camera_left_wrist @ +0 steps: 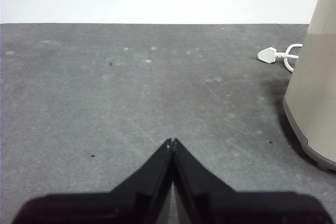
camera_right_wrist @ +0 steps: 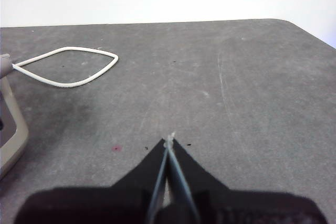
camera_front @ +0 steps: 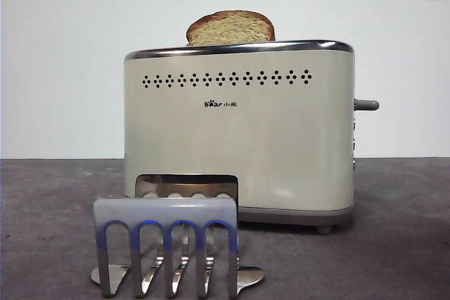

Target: Pick up a slice of bread from the rack,put the bread on the toaster,press the button

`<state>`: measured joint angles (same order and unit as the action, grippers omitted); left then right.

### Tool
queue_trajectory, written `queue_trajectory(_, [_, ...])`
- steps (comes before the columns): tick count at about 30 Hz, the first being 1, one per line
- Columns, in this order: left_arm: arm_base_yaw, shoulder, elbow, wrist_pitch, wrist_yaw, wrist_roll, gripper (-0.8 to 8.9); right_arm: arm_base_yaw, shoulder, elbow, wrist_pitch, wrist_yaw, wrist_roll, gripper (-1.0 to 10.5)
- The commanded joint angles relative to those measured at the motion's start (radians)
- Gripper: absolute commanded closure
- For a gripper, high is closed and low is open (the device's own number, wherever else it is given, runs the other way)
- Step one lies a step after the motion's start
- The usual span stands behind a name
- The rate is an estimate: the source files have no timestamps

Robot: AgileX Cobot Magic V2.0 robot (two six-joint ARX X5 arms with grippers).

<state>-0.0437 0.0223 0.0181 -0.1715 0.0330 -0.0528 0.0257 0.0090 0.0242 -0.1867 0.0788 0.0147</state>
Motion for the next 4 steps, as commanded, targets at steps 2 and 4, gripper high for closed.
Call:
queue_trajectory(2, [-0.003,0.0,-0.011,0.007,0.0,0.006,8.17,0.0,0.0,-0.01,0.004,0.0,0.01,9.5])
queue_trajectory(4, [-0.003,0.0,-0.011,0.007,0.0,0.006,8.17,0.0,0.0,-0.01,0.004,0.0,0.01,9.5])
